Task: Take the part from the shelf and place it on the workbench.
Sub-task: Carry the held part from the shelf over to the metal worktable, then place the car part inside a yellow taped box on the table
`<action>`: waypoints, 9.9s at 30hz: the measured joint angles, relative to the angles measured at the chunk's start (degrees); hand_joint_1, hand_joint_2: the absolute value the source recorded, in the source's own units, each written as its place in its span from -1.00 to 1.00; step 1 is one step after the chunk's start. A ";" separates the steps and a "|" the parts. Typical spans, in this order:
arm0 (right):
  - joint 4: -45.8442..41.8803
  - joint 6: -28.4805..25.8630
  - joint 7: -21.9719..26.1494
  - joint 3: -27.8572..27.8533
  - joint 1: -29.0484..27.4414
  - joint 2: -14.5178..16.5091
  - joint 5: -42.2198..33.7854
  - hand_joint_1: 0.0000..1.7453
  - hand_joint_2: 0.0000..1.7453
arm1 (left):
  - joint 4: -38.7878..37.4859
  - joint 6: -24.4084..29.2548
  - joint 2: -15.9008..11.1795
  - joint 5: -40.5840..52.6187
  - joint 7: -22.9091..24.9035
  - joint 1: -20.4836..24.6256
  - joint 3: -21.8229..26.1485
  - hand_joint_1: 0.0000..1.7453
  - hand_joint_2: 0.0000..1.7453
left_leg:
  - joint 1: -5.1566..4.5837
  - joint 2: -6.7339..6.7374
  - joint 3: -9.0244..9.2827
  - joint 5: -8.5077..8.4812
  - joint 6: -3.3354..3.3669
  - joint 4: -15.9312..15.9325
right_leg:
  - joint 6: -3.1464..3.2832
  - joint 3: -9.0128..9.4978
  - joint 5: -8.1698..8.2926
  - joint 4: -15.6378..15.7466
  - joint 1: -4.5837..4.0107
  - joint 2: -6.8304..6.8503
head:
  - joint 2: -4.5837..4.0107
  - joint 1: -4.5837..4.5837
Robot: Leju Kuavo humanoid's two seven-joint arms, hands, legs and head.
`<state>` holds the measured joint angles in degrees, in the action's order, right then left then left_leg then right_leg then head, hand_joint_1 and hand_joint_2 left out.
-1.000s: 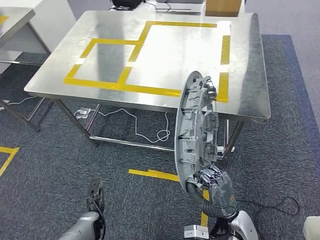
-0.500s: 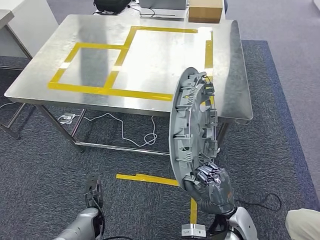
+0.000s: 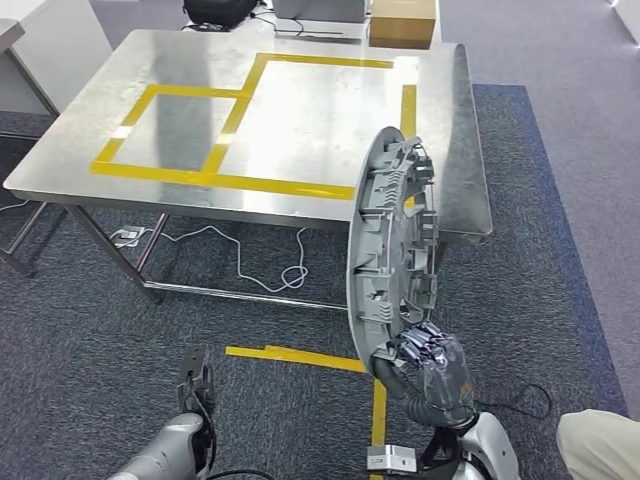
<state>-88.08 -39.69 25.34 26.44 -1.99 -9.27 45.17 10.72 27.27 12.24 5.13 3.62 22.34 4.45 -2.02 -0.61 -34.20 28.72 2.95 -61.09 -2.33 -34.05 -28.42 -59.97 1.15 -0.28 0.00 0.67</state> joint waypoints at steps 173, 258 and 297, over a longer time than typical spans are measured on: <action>12.86 0.15 1.89 9.50 14.85 -0.55 -7.21 1.00 1.00 | -0.01 6.15 -1.49 -7.48 0.72 2.71 7.63 -1.00 -1.00 | 2.46 -0.01 -0.86 -2.02 -0.44 2.18 | -0.53 -7.58 -6.42 -13.54 -0.45 0.00 | 0.00 -0.11; 62.71 11.08 -0.55 9.54 45.94 9.90 10.07 1.00 1.00 | 0.01 4.29 0.94 -2.60 1.22 4.14 5.38 -1.00 -1.00 | 2.68 0.57 -3.48 -4.73 -3.91 -0.69 | 1.74 -0.40 2.22 2.37 -0.54 0.08 | 0.00 0.26; 60.01 3.13 2.99 19.72 44.09 10.53 3.03 -1.00 -1.00 | -0.03 2.01 0.86 -2.18 3.05 4.08 5.00 -1.00 -1.00 | 2.69 0.42 -2.61 -4.70 -1.14 2.34 | -0.42 -7.53 -5.89 -12.49 -0.68 -0.02 | 0.00 -0.47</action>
<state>-28.08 -36.56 28.33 46.16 42.10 1.26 48.20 10.69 29.28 13.10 2.95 6.67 26.42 9.45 0.67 -0.19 -36.81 24.02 1.82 -58.75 -2.75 -41.58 -34.31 -72.46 0.47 -0.30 0.00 0.20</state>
